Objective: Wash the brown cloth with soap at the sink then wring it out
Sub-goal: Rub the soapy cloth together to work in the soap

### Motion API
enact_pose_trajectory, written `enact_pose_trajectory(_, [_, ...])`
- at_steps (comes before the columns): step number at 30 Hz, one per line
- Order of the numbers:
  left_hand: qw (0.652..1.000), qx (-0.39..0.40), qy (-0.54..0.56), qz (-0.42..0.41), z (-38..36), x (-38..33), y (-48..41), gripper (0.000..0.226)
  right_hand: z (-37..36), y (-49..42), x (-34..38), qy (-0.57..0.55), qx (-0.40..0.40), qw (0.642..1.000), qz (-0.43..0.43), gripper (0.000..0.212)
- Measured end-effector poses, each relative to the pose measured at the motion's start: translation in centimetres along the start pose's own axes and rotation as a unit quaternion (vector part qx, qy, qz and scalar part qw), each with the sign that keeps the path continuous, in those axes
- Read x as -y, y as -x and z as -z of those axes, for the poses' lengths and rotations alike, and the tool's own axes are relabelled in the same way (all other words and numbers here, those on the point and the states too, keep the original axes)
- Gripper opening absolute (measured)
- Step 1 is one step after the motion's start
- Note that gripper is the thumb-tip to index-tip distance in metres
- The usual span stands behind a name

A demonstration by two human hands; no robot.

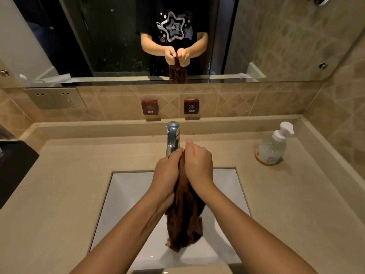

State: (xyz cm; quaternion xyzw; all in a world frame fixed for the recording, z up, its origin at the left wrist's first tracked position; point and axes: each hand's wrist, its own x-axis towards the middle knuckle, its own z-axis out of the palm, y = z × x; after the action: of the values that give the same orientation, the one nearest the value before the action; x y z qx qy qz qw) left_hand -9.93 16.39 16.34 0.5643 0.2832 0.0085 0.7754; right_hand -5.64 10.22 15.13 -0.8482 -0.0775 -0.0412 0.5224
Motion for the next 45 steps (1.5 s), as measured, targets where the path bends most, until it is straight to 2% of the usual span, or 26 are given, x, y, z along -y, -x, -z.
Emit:
enact_pose_trajectory(5, [0.997,-0.052,-0.033,-0.037,0.7,-1.3,-0.4,0.031,-1.6,2.1,0.3,0.053,0.048,0.997,-0.005,0.049])
enact_pose_trajectory(10, [1.0,-0.005,0.018,-0.012,-0.1,-0.8,0.8,0.028,-0.2,-0.4,0.5,0.004,0.002,1.0,-0.011,0.052])
enact_pose_trajectory(14, [0.999,-0.045,-0.01,-0.023,0.2,-1.4,-0.1,0.028,-1.1,2.0,0.7,0.06,0.031,0.998,0.015,0.05])
enact_pose_trajectory(20, [1.0,0.002,0.025,-0.01,-0.5,-1.7,0.6,0.027,0.4,-1.4,1.5,-0.023,-0.011,1.0,-0.012,0.054])
enact_pose_trajectory(24, [0.999,-0.049,0.007,-0.022,-0.2,-2.9,-0.8,0.032,-0.8,1.0,1.9,0.055,0.019,0.997,0.047,0.048])
enact_pose_trajectory(26, [0.999,-0.032,0.004,-0.018,-0.3,-2.9,-0.6,0.033,-0.6,0.6,2.3,0.047,0.014,0.998,0.051,0.051])
enact_pose_trajectory(30, [0.999,0.024,0.041,-0.005,-0.9,-2.8,0.1,0.026,0.9,-2.5,2.5,-0.043,-0.011,0.999,-0.013,0.055])
enact_pose_trajectory(35, [0.999,-0.015,0.023,-0.028,-0.6,-3.8,-1.6,0.028,0.2,0.2,3.2,0.037,0.014,0.998,0.053,0.051])
enact_pose_trajectory(40, [0.998,0.038,0.033,-0.025,-1.2,-3.6,-1.0,0.03,1.4,-3.2,3.2,-0.037,-0.028,0.999,0.006,0.054])
enact_pose_trajectory(43, [0.998,0.001,0.044,-0.039,-0.5,-4.3,-2.1,0.029,0.3,-0.6,3.5,0.065,0.016,0.997,0.05,0.048])
enact_pose_trajectory(45, [0.998,0.015,0.047,-0.028,-0.2,-4.3,-2.3,0.029,0.0,0.0,3.8,0.065,-0.008,0.996,0.063,0.05])
